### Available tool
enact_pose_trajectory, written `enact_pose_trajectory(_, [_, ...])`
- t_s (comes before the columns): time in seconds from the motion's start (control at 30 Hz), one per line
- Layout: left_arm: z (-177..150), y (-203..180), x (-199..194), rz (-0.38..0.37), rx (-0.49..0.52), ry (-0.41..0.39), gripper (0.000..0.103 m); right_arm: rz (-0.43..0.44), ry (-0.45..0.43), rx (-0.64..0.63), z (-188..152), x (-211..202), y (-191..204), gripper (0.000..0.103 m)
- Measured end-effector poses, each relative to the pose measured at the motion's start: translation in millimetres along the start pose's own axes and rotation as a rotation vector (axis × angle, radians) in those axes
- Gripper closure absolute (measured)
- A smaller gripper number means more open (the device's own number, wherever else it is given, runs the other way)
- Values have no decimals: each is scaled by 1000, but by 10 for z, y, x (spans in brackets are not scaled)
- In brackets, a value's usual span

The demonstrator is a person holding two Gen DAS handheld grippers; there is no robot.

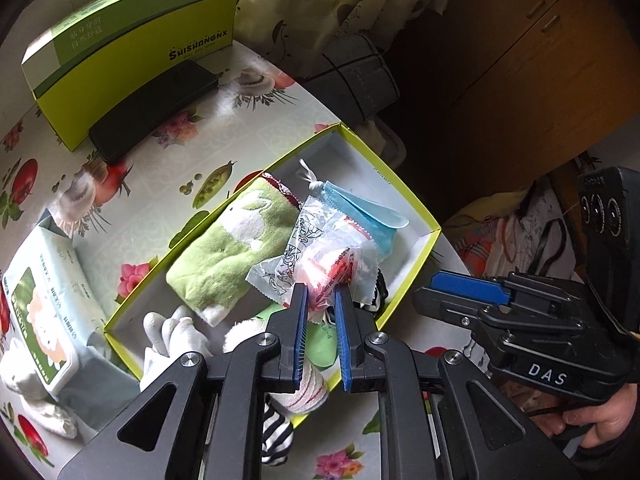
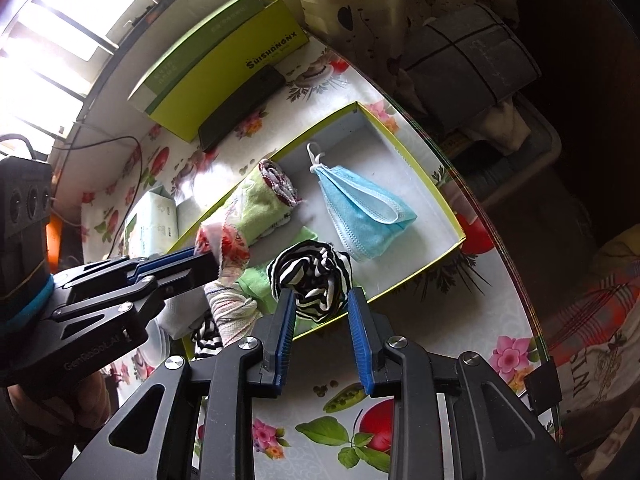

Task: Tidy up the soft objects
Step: 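Open the right gripper to drop the striped sock while the left lowers the bag into the tray, then move both open grippers back toward the white towel beside the wipes pack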

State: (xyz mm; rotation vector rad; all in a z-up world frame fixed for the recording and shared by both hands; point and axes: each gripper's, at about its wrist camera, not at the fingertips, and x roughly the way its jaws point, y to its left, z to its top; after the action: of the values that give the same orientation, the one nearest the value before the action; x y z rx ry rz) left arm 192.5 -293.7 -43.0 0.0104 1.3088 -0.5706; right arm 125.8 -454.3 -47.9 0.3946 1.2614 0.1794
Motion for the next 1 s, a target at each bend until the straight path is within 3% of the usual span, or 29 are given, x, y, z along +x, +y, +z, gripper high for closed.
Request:
enact_pose_trajectory(0.13, [4, 48, 69, 6, -21, 9, 77, 3, 4, -5, 8, 9, 17, 77])
enact_pose_trajectory(0.43, [-91, 152, -58, -7, -59, -8, 74, 3, 0, -36, 44, 2, 153, 77])
enact_pose_trajectory(0.5, [-126, 170, -59, -14, -65, 0, 58, -1, -3, -45, 48, -14, 189, 77])
enact_pose_trajectory(1.0, [-281, 249, -418, -14, -108, -72, 58, -9, -14, -117, 28, -140, 516, 77])
